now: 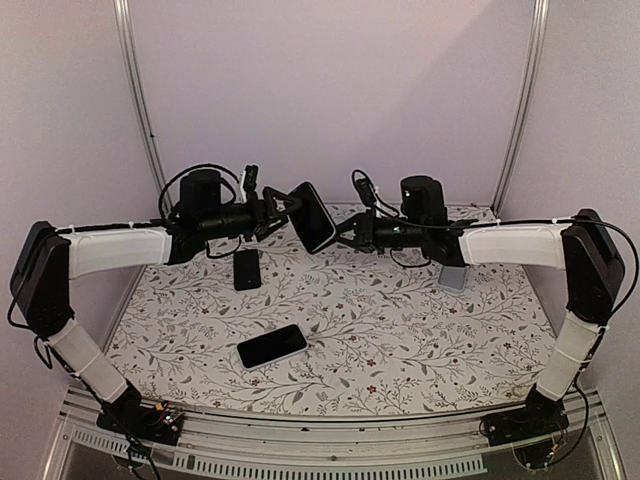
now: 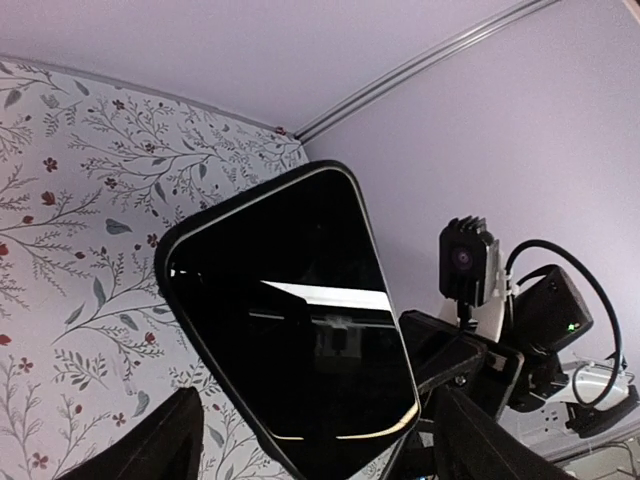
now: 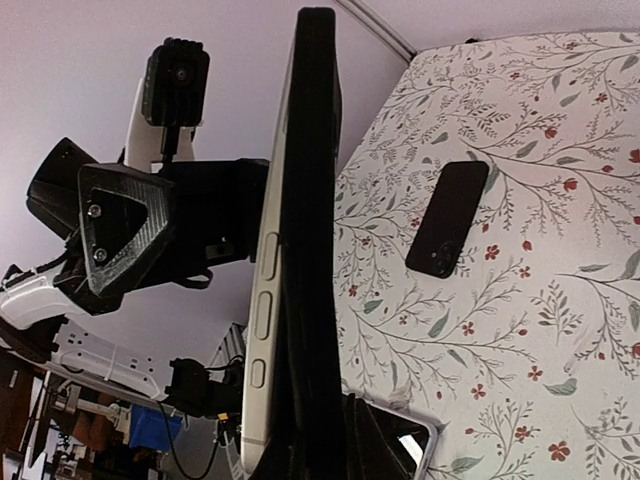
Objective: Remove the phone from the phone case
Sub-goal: Pass from the left arm to the right, then pick up the phone from the center of the board.
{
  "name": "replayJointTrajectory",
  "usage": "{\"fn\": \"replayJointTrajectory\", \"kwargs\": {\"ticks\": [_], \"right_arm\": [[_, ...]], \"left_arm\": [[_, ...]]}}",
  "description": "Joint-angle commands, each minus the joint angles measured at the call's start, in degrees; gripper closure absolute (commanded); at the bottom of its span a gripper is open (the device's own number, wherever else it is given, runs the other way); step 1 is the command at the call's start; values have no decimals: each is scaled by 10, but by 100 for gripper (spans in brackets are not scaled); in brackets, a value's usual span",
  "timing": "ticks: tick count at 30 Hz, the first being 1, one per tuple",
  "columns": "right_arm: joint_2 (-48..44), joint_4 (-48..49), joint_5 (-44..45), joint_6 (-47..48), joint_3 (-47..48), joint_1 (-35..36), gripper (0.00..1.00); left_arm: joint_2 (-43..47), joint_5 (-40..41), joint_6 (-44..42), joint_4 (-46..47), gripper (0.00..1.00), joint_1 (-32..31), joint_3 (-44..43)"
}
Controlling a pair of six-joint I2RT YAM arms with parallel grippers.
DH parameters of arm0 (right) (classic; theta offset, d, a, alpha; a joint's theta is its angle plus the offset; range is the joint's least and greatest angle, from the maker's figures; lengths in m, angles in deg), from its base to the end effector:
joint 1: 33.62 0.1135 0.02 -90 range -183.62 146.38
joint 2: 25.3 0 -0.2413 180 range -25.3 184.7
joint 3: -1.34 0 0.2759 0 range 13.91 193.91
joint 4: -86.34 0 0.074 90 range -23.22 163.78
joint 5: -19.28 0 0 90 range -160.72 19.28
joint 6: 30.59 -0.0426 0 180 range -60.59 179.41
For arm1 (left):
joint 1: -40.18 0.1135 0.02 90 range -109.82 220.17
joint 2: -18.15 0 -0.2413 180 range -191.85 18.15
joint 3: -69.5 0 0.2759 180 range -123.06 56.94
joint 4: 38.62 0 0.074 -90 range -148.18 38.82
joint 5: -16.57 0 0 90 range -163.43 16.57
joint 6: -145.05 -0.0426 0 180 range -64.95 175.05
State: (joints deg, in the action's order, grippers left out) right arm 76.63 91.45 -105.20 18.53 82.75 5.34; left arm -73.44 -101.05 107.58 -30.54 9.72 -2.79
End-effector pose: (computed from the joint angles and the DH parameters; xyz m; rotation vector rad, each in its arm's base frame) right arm 0.3219 0.2913 0.2239 -0.4445 2.0321 1.4712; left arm 0.3319 -0.2181 0.2418 0.0131 1.9934 -1.4228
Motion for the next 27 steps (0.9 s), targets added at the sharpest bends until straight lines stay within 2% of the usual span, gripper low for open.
{"fn": "replayJointTrajectory", "kwargs": {"ticks": [1,6,19,27], "right_arm": [[-32,-98,115,96,31,5,100],[-24,-162,193,161,53,20,100],[38,-243,361,232,110,78,100],[88,-249,393,228,135,86,100]], "left_arm": [[6,27,-62,-122,19,-8,-17],[-23,15,-62,-153,22,-21,-34],[-119,15,-60,-173,22,-55,-92],[-147,23,-58,-170,22,-57,-99]]}}
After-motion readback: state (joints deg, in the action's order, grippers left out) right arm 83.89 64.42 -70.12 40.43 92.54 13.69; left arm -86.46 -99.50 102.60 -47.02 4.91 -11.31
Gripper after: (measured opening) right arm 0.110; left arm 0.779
